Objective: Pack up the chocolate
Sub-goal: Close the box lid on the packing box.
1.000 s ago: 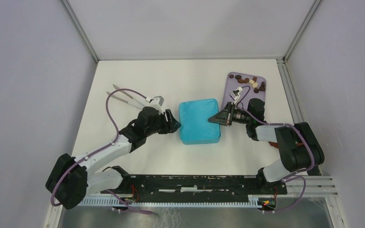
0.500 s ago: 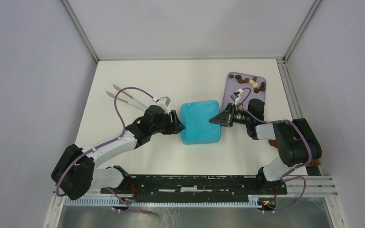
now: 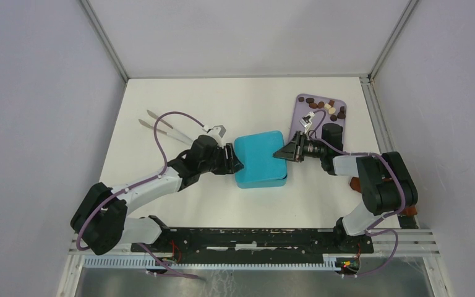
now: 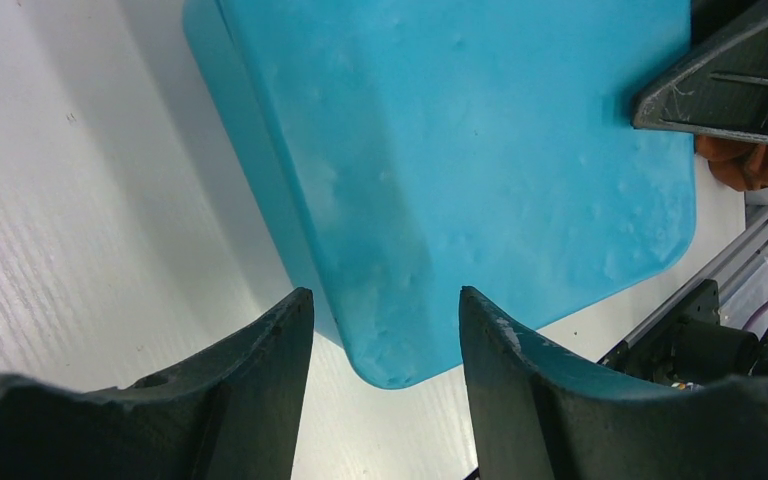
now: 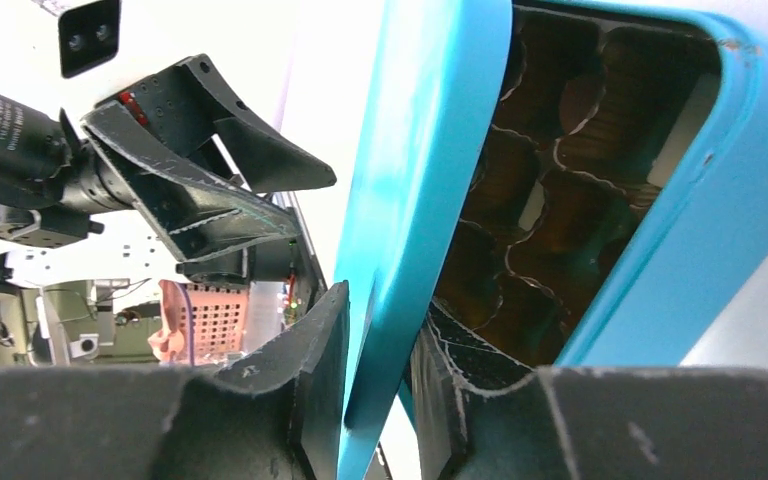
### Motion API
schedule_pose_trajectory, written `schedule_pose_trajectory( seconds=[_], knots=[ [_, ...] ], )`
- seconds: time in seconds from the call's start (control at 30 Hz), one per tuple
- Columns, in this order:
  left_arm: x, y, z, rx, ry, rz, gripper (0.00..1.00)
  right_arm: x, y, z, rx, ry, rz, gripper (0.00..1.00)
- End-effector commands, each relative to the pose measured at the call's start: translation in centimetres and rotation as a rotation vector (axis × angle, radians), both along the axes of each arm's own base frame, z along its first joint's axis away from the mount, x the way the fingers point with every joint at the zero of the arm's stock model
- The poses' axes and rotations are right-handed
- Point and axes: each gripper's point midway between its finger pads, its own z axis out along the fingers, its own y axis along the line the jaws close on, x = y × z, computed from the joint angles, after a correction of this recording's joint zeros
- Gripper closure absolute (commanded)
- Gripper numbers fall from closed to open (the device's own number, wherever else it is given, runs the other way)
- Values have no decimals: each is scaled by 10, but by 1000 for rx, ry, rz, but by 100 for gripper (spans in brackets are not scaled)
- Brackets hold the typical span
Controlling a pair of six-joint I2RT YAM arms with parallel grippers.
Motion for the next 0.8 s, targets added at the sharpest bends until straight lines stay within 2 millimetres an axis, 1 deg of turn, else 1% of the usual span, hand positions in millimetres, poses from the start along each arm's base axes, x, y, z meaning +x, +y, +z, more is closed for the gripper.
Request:
schedule_pose_trajectory(
  seconds=[0.0, 0.27, 0.33, 0.57, 0.67, 0.77],
  knots=[
    [5, -12, 17, -28, -33, -24, 38, 11, -3, -2, -57, -69, 14, 66],
    [7, -17, 20, -22, -42, -41, 38, 19, -13, -12, -185, -122, 12, 62],
    [4, -14, 15, -3, -24, -42, 37, 21, -15, -14, -213, -130, 10, 60],
    [5, -15, 14, 7, -23, -47, 37, 29, -27, -12, -292, -194, -4, 57],
    [6, -16, 16, 8, -28, -48, 37, 30, -32, -14, -317, -202, -12, 53],
    [7, -15, 20, 9, -38, -46, 37, 33, -35, -13, -335, -214, -9, 52]
  ],
)
